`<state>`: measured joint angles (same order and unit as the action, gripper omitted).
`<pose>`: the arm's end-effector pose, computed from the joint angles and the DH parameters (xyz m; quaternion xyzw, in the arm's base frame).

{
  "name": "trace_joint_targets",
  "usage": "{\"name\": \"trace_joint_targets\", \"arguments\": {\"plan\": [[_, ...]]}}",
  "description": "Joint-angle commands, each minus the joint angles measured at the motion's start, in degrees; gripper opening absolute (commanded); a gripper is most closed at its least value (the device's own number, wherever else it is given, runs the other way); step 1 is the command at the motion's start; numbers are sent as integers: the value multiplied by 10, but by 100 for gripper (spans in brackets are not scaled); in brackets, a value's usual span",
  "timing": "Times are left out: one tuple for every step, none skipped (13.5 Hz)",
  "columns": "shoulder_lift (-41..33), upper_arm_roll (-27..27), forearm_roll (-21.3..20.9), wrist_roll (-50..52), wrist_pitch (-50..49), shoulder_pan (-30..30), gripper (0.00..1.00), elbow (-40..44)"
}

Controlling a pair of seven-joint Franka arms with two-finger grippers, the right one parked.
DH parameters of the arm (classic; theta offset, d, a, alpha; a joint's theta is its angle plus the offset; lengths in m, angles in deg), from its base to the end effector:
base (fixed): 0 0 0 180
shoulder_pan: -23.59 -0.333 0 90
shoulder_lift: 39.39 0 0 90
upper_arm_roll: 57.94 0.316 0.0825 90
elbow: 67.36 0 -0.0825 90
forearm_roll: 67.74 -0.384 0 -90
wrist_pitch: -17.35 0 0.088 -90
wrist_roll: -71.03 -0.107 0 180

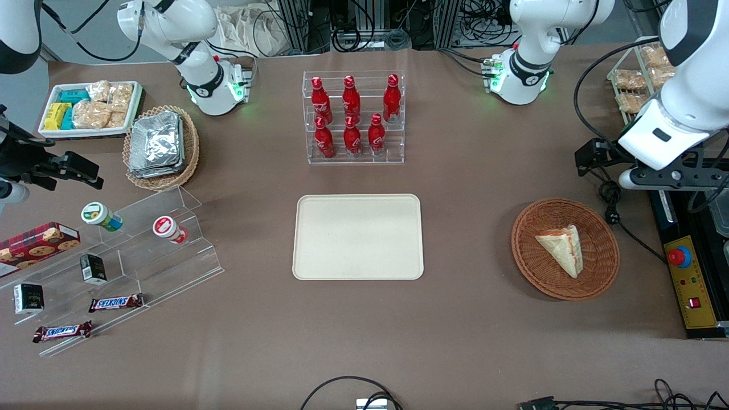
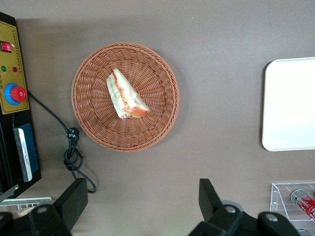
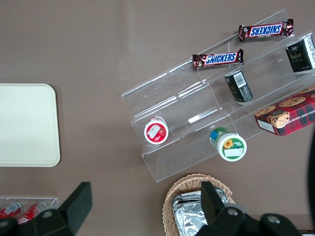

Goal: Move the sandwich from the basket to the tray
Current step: 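Move the left gripper over the wicker basket toward the sandwich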

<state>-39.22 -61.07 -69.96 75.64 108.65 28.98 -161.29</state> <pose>0.5495 -0.0782 0.5925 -0.9989 0.0350 0.0221 0.0219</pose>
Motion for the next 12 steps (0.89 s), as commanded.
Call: {"name": "trace_joint_targets", "arguments": {"plan": [[5, 1, 10, -11, -14, -4, 100, 14], [5, 1, 10, -13, -15, -5, 100, 13], [6, 6, 10, -13, -12, -5, 100, 14], [11, 19, 12, -12, -8, -3, 100, 14], [18, 26, 24, -9, -8, -3, 100, 13], [24, 44, 31, 6, -7, -2, 100, 11], [30, 56, 33, 44, -5, -1, 100, 10], [39, 59, 34, 82, 11, -1, 100, 8], [49, 64, 34, 120, 26, -1, 100, 1], [63, 66, 34, 162, 36, 0, 100, -2], [76, 67, 30, 196, 47, -1, 100, -6], [81, 69, 28, 225, 75, 0, 100, -24]]}}
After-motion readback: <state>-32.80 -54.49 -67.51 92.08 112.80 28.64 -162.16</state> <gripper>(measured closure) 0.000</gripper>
